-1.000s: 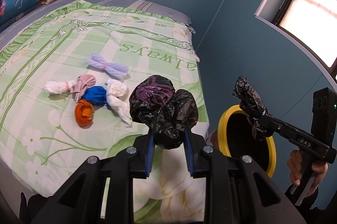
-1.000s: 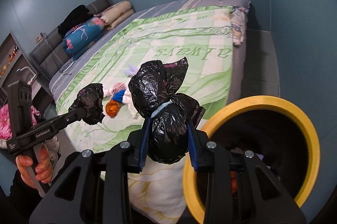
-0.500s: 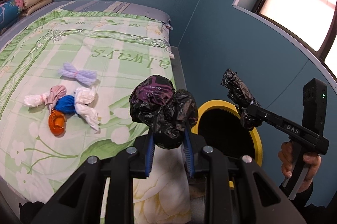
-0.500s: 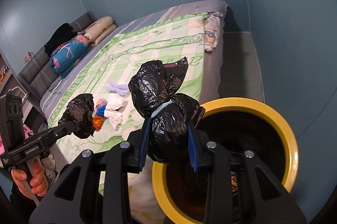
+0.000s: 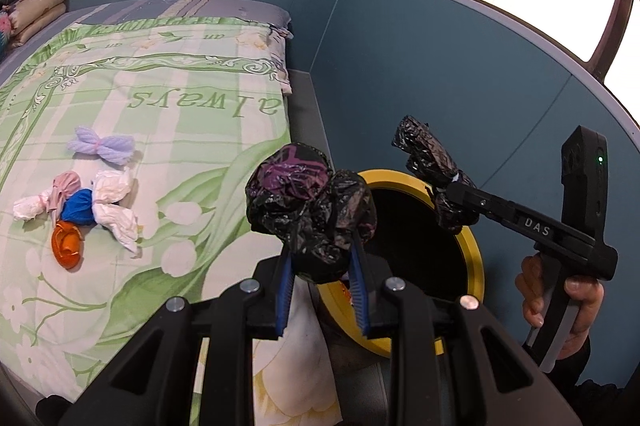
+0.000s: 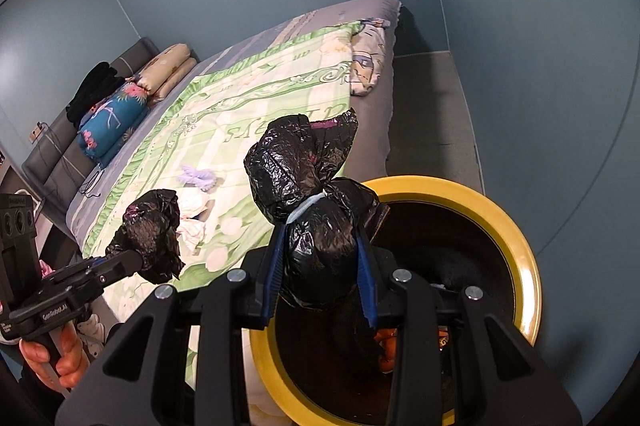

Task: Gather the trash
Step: 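Lift both black bags and carry them over the yellow-rimmed bin, then open both grippers to drop the black bags into the bin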

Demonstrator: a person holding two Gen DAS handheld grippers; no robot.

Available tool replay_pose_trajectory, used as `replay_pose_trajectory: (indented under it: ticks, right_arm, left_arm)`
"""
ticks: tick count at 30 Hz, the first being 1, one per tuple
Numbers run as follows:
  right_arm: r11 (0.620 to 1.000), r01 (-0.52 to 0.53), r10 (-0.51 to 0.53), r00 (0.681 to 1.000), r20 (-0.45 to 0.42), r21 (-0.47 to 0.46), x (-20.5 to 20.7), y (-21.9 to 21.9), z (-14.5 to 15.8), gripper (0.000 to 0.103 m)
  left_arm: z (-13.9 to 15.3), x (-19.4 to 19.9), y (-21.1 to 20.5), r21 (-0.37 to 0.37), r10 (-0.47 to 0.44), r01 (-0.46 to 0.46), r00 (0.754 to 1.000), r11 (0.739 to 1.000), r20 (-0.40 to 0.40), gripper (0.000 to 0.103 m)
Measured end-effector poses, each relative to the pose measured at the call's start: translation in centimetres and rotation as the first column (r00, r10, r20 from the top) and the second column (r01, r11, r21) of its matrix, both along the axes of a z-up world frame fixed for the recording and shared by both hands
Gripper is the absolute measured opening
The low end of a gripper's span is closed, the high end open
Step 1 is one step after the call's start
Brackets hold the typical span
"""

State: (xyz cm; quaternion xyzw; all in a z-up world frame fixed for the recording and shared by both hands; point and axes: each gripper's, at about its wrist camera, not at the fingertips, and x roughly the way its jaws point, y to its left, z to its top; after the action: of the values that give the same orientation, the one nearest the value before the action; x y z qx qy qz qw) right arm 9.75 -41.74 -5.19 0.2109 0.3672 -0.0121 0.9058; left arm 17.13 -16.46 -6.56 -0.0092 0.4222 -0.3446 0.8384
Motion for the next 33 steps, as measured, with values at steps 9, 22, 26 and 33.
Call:
replay_pose_trajectory:
  ticks: [9,22,26,33]
  right_arm:
    - [0.999,0.046,-0.045,0.998,-0.033,0.024,0.0,-1.5,-1.6,0.031]
    - [0.995,0.079,-0.073,0.993,-0.092,0.068,0.2,-2.8,-4.0,0.032]
    - [0.993,0.079,-0.070,0.993,-0.099,0.091,0.3,-2.9,-4.2,0.033]
    - [0.990,0.106,-0.096,0.989,-0.108,0.094,0.3,-3.6,-4.6,0.036]
  left_arm:
    - [-1.3,-1.0,-3.3,0.039,-0.065,0.065,0.998,0.997,-0.015,0.023]
    - [-4.4,-2.4,-7.2,0.073,-0.164,0.170,0.983,0.983,-0.084,0.023]
    - [-5.3,-3.1,-7.8,0.084,-0.182,0.191,0.978,0.978,-0.106,0.023]
    - [-6.3,-3.7,-8.3,0.084,-0.200,0.212,0.971,0.974,-0.132,0.024]
